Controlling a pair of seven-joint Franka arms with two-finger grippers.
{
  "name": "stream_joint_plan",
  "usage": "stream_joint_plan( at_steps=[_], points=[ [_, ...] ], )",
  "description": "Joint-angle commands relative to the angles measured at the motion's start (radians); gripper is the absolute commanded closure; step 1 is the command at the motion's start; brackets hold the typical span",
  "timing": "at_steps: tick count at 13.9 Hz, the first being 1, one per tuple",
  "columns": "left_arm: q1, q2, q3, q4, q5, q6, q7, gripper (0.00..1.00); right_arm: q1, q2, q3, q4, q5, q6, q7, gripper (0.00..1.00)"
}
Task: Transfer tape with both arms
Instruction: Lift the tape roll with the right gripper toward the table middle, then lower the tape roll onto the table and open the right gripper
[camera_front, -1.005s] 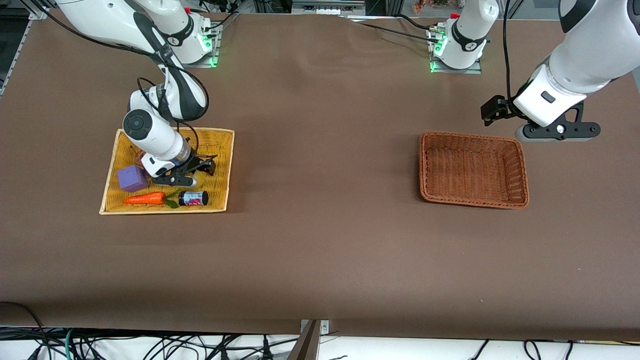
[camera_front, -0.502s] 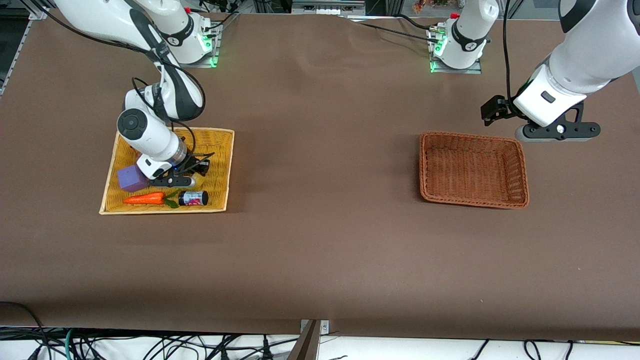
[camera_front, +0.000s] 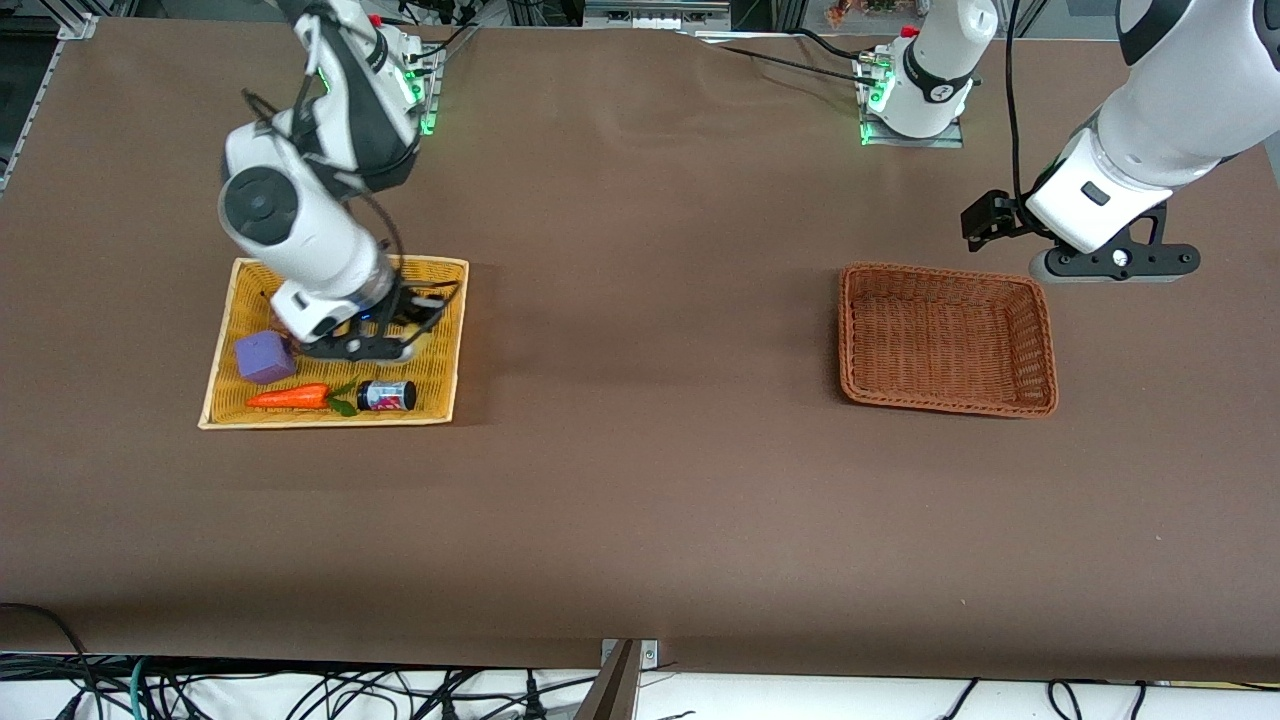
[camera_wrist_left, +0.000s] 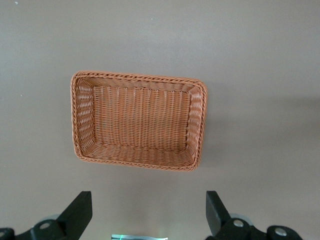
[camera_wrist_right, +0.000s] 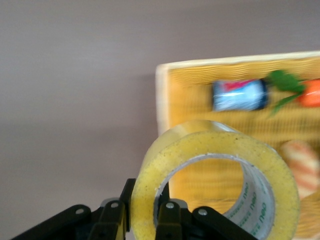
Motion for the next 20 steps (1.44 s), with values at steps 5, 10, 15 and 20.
stream_joint_plan(
  at_steps=[5,10,15,20],
  points=[
    [0.000,-0.024,0.003,-0.017,-0.022,-0.005,0.014,0.00,0.327,0.299,0.005,0.372,-0.104,-0.061,0.490,1.00],
    [0.000,-0.024,0.003,-0.018,-0.027,-0.005,0.014,0.00,0.459,0.536,0.000,0.540,-0.176,-0.027,0.637,1.00],
    [0.000,-0.024,0.003,-0.017,-0.027,-0.005,0.015,0.00,0.477,0.605,0.000,0.540,-0.189,0.030,0.637,1.00],
    [0.000,-0.024,0.003,-0.017,-0.028,-0.005,0.015,0.00,0.491,0.653,0.000,0.538,-0.189,0.094,0.638,1.00]
  ],
)
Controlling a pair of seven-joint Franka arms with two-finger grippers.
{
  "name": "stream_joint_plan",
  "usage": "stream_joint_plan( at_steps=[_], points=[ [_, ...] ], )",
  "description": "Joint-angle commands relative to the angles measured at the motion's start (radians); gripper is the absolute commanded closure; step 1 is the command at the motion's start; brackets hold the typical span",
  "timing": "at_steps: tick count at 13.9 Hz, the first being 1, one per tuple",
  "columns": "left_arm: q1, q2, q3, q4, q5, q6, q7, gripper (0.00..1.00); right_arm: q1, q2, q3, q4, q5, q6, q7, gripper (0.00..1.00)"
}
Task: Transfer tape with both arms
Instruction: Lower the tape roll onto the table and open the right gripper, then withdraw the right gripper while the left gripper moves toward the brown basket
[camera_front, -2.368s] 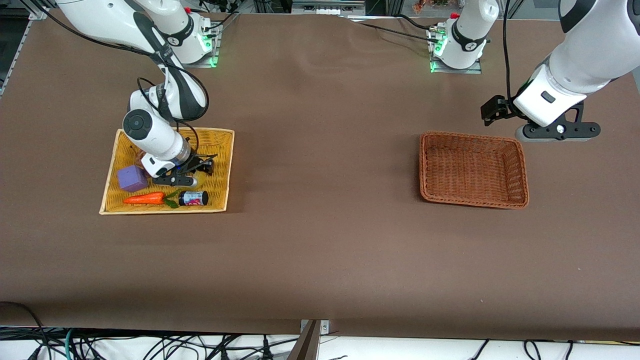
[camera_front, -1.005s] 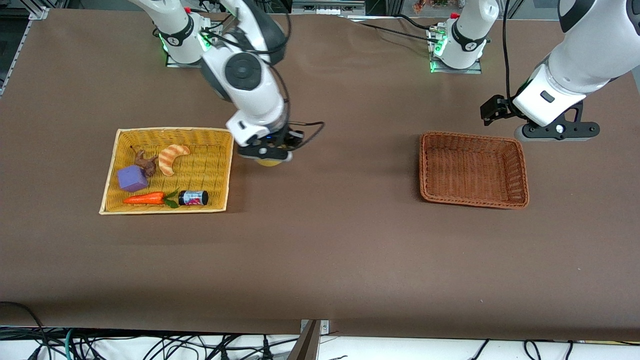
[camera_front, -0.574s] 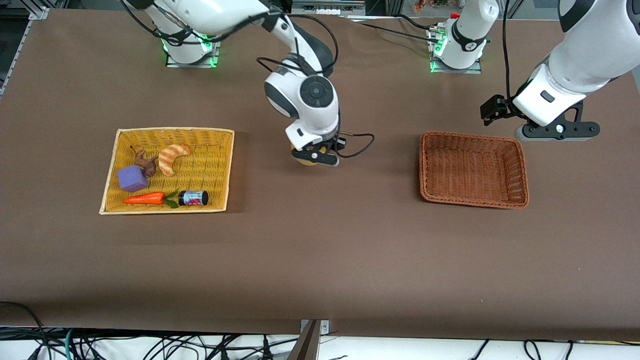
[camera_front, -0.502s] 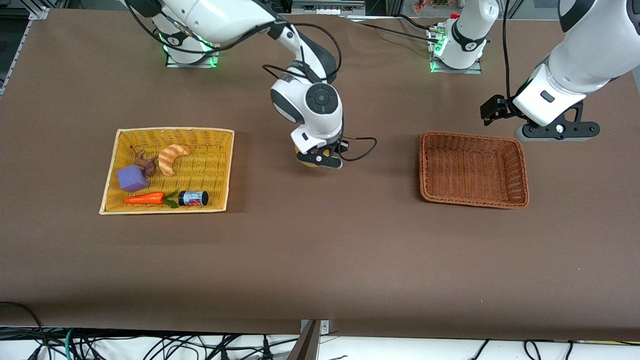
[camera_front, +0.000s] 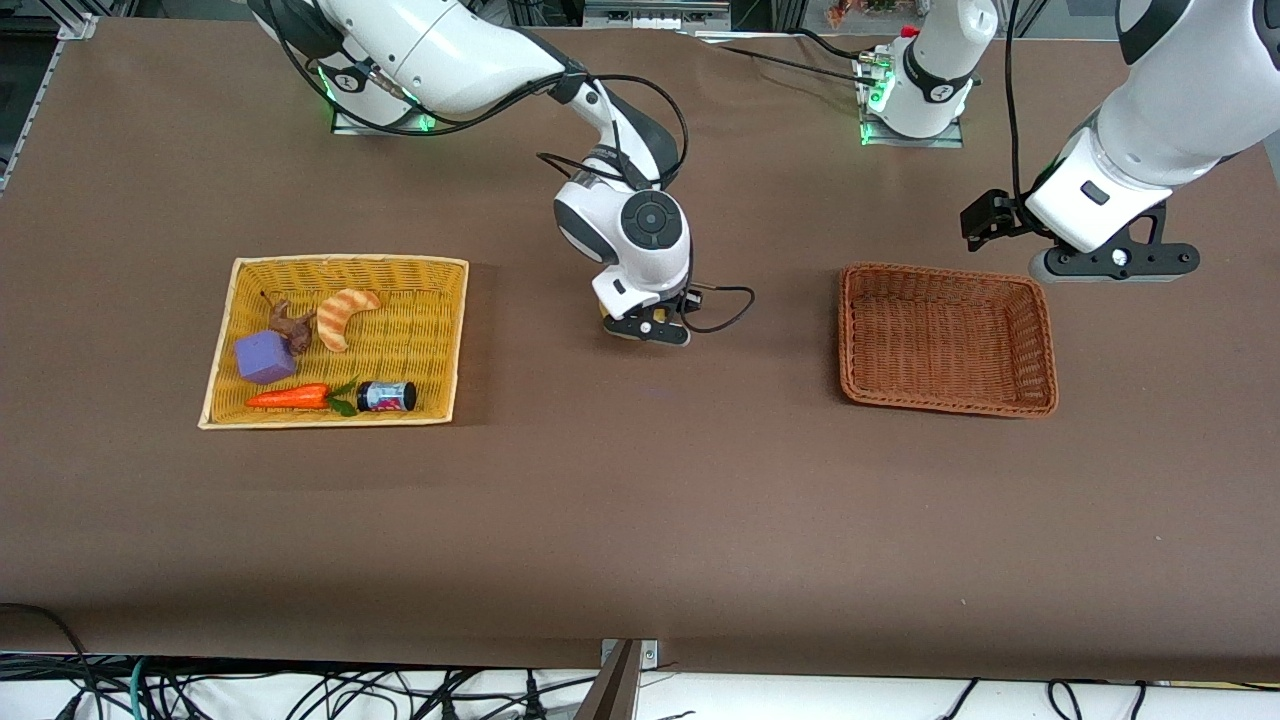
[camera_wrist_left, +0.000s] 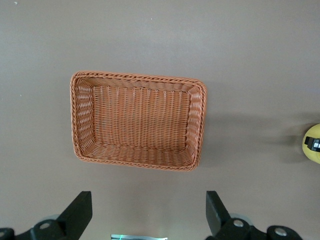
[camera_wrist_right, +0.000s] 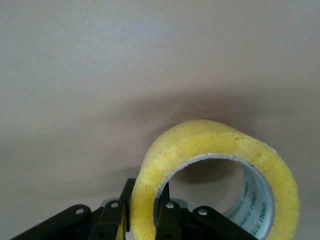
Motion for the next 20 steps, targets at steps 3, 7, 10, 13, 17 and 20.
stream_joint_plan(
  at_steps=[3,7,10,13,17,20],
  points=[
    [0.001,-0.023,0.003,-0.017,-0.027,-0.005,0.014,0.00,0.012,0.039,-0.003,0.034,-0.017,0.025,0.012,0.47],
    [-0.004,-0.022,0.002,-0.015,-0.030,-0.003,0.015,0.00,-0.009,-0.065,-0.006,0.037,-0.117,-0.105,-0.017,0.00],
    [-0.005,-0.017,-0.003,0.000,-0.032,-0.003,0.021,0.00,-0.106,-0.196,-0.006,0.034,-0.112,-0.266,-0.193,0.00],
    [-0.002,-0.008,-0.003,0.002,-0.032,-0.003,0.022,0.00,-0.201,-0.295,-0.032,0.032,-0.111,-0.422,-0.410,0.00],
    [-0.004,-0.005,-0.003,0.002,-0.030,-0.003,0.017,0.00,-0.298,-0.400,-0.123,0.035,-0.106,-0.524,-0.701,0.00],
    [-0.005,0.004,-0.006,0.002,-0.030,-0.003,0.014,0.00,-0.405,-0.457,-0.123,0.037,-0.089,-0.556,-0.817,0.00]
  ],
)
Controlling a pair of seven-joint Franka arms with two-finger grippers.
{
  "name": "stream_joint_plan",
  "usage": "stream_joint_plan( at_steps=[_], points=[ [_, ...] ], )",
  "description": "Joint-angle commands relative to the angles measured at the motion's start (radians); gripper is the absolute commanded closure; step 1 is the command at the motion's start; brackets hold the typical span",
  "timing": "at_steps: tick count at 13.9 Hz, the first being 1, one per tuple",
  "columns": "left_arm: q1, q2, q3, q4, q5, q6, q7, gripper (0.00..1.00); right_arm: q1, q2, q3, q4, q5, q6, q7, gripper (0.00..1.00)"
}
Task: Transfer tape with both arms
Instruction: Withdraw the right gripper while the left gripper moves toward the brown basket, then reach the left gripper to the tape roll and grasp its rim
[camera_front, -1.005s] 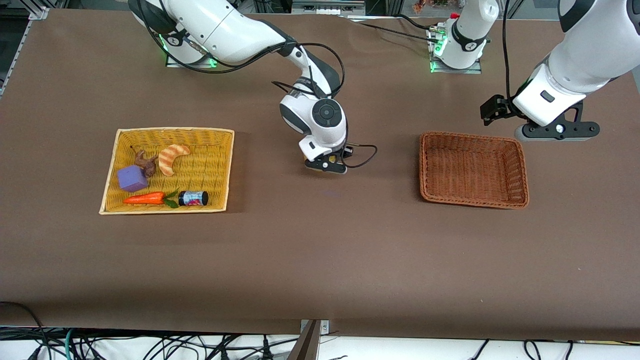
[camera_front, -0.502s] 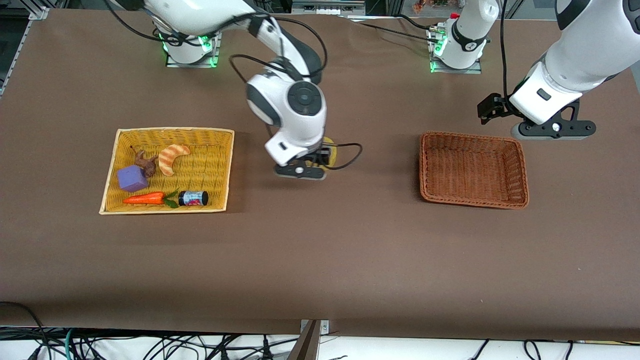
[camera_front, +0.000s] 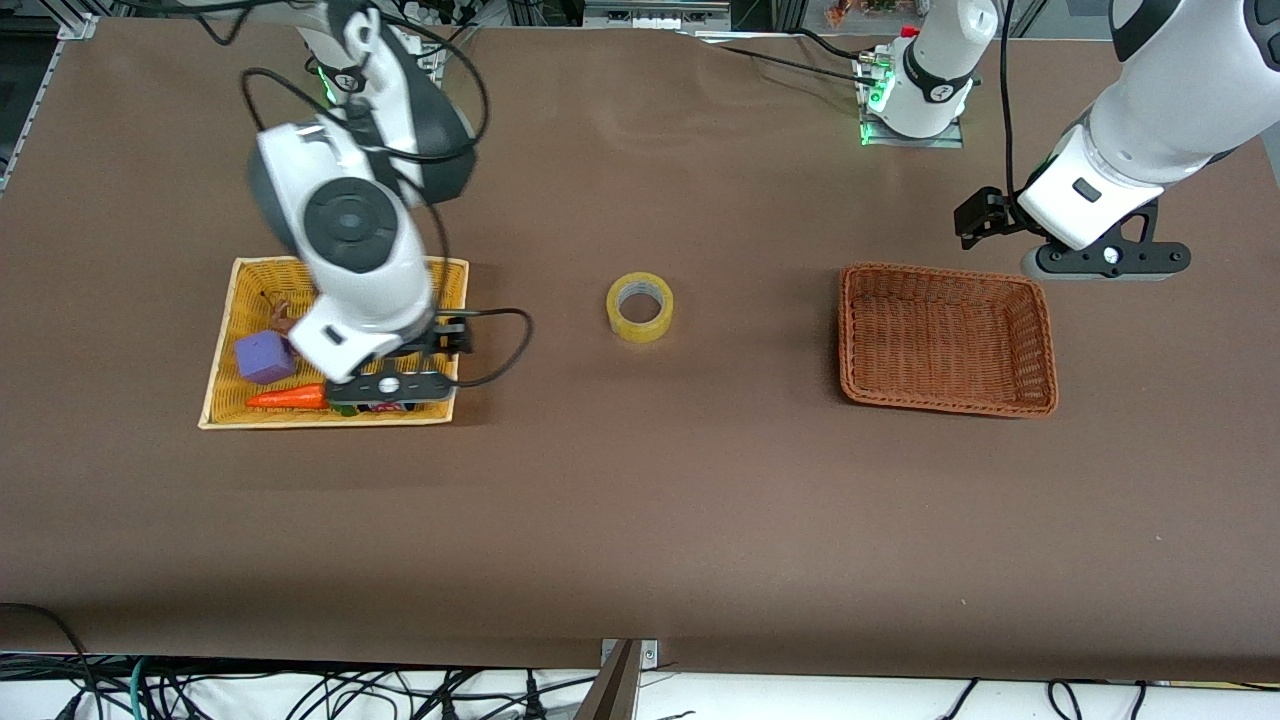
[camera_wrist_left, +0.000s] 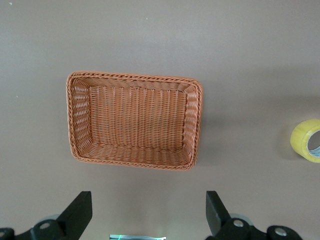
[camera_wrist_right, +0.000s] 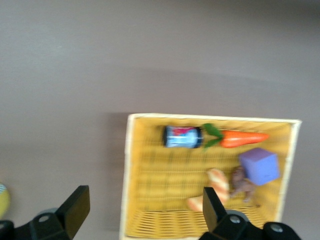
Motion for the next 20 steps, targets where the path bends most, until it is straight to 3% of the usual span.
stream_joint_plan(
  at_steps=[1,3,7,11,14,16,17,20],
  points=[
    [0.002,0.005,-0.002,0.001,-0.024,-0.003,0.021,0.00,-0.067,-0.070,0.005,-0.026,0.055,-0.029,-0.071,0.00],
    [0.002,0.013,-0.002,0.002,-0.024,-0.002,0.023,0.00,-0.114,-0.104,-0.062,-0.026,0.146,-0.031,-0.131,0.00],
    [0.005,0.031,-0.022,0.022,-0.026,0.003,0.026,0.00,-0.149,-0.181,-0.257,-0.026,0.304,-0.091,-0.372,0.00],
    [0.005,0.088,-0.029,-0.008,-0.035,-0.002,0.035,0.00,-0.264,-0.293,-0.256,-0.094,0.304,-0.105,-0.419,0.00],
    [-0.004,0.143,-0.038,-0.011,-0.202,0.030,-0.059,0.00,-0.314,-0.356,-0.253,-0.125,0.304,-0.097,-0.423,0.00],
    [-0.064,0.165,-0.048,-0.077,-0.243,0.148,-0.167,0.00,-0.332,-0.412,-0.202,-0.213,0.295,-0.091,-0.415,0.00],
    [-0.072,0.165,-0.086,-0.138,-0.251,0.243,-0.192,0.00,-0.352,-0.426,-0.179,-0.242,0.292,-0.091,-0.415,0.00],
    [-0.096,0.194,-0.187,-0.269,-0.251,0.507,-0.326,0.00,-0.370,-0.410,-0.173,-0.228,0.293,-0.094,-0.415,0.00]
  ],
)
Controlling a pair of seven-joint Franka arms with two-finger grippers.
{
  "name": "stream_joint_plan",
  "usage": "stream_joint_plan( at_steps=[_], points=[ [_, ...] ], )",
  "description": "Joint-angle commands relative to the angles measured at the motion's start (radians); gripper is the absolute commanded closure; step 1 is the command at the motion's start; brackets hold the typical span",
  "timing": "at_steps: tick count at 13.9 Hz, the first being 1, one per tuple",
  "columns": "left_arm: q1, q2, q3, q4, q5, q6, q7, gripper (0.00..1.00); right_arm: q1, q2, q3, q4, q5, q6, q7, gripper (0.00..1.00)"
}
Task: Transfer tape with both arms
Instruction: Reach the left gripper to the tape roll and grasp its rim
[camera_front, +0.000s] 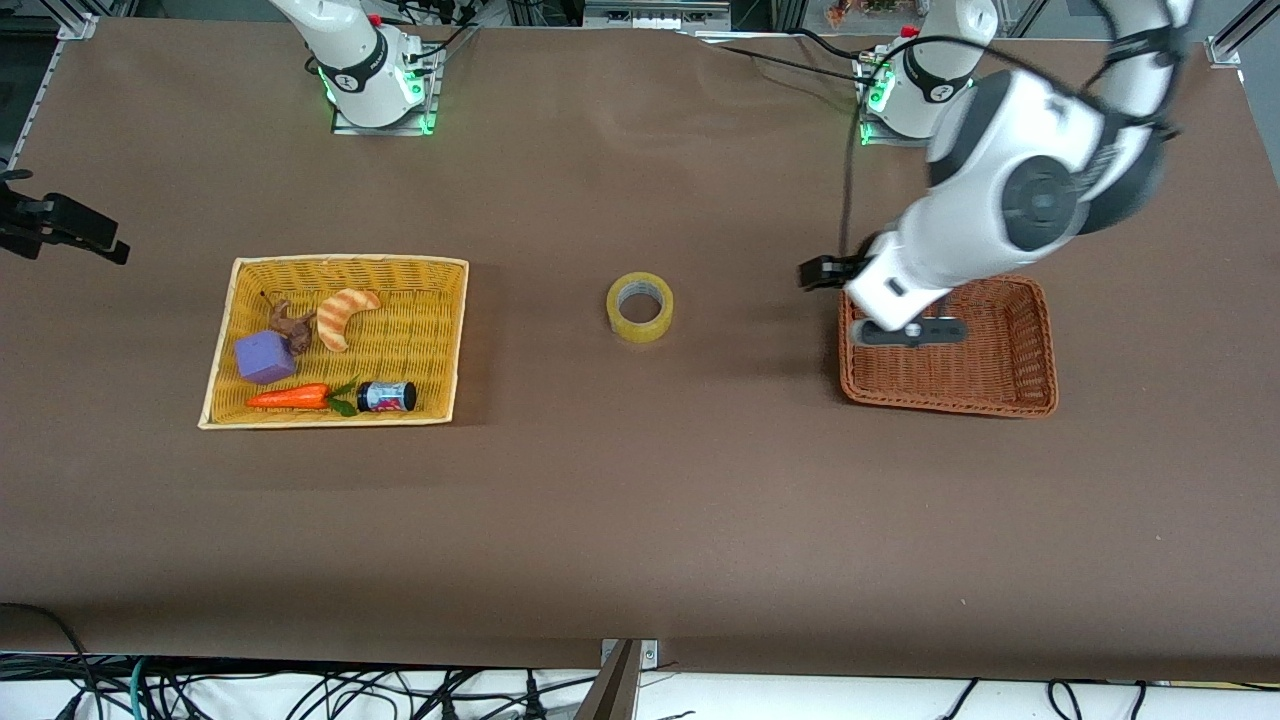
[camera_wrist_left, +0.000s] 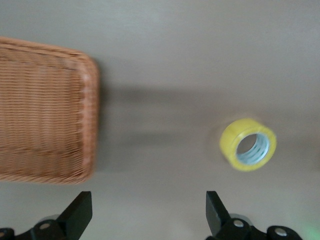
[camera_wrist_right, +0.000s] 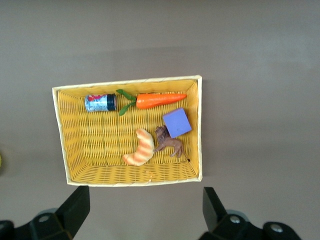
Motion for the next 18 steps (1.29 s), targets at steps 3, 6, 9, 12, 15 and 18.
stream_joint_plan(
  at_steps=[3,6,9,12,15,18],
  points=[
    [-0.088,0.100,-0.067,-0.077,-0.022,0.224,-0.164,0.00,-0.036,0.028,0.015,0.029,0.006,0.003,-0.010,0.00],
    [-0.205,0.239,-0.066,-0.070,-0.022,0.397,-0.281,0.00,-0.034,0.030,0.017,0.030,0.007,0.005,-0.005,0.00],
    [-0.262,0.335,-0.066,-0.059,-0.019,0.488,-0.326,0.00,-0.028,0.028,0.022,0.030,0.009,0.002,-0.004,0.00],
    [-0.280,0.386,-0.055,-0.024,-0.014,0.501,-0.324,0.00,-0.028,0.030,0.023,0.030,0.010,0.000,-0.007,0.00],
    [-0.291,0.408,-0.044,-0.022,-0.017,0.510,-0.324,0.05,-0.028,0.030,0.023,0.030,0.012,0.000,-0.008,0.00],
    [-0.303,0.435,-0.037,-0.014,-0.011,0.555,-0.307,0.73,-0.030,0.030,0.023,0.028,0.016,-0.010,-0.010,0.00]
  ],
)
